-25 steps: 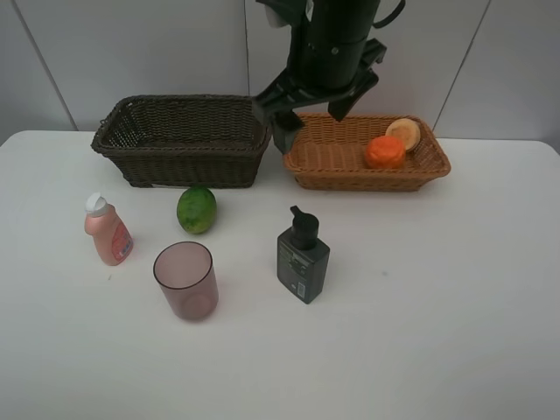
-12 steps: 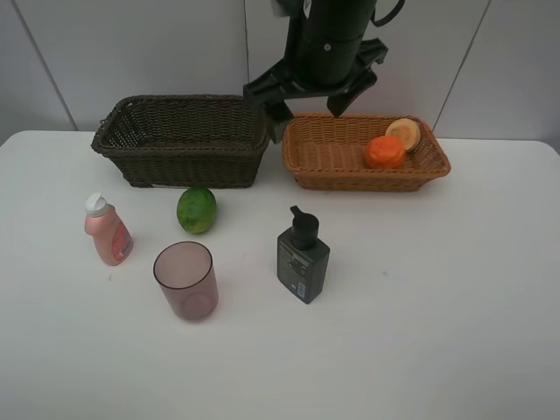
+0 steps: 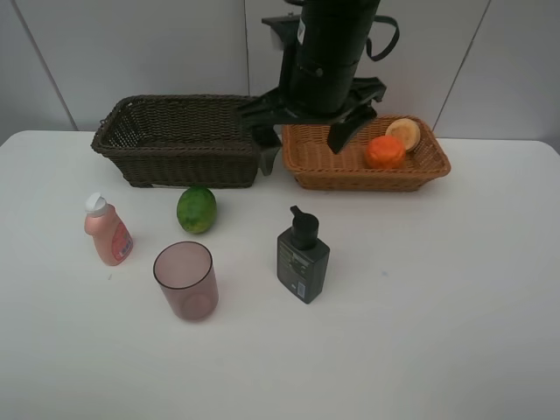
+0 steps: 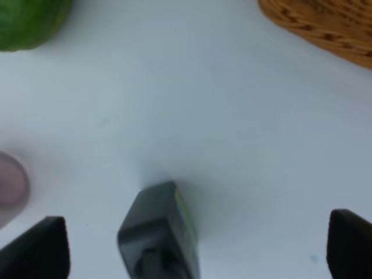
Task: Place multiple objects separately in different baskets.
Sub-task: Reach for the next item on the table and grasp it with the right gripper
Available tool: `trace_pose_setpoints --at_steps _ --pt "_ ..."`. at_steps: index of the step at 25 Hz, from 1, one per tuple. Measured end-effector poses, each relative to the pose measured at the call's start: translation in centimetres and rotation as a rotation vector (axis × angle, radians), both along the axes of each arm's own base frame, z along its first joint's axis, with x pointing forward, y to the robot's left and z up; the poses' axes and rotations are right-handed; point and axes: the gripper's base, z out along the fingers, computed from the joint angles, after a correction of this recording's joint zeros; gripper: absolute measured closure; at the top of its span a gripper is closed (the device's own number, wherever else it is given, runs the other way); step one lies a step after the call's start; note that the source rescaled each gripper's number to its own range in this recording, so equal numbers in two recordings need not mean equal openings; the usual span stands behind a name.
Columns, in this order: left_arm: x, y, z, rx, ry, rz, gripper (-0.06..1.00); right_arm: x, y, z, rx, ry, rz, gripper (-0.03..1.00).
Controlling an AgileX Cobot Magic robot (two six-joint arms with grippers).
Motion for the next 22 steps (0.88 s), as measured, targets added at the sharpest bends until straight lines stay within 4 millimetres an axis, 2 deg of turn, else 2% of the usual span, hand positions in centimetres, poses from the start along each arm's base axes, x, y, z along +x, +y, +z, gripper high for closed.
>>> trace_pose_setpoints --at_steps 9,12,17,22 --pt "0.0 0.0 0.0 0.000 0.000 0.000 -0.06 -1.6 1.7 -0.1 0.013 0.028 0.151 -0.03" --pt "0.0 0.0 0.0 0.000 0.000 0.000 -0.06 -1.7 1.6 -0.5 0.003 0.037 0.160 -0.03" --pt "0.0 0.0 0.0 0.000 0.000 0.000 -0.06 -2.4 0.8 -3.0 -0.069 0.105 0.160 -0.03" --pt "0.0 0.0 0.0 0.000 0.000 0.000 -0.06 -2.2 0.5 -3.2 -0.104 0.083 0.167 -0.03"
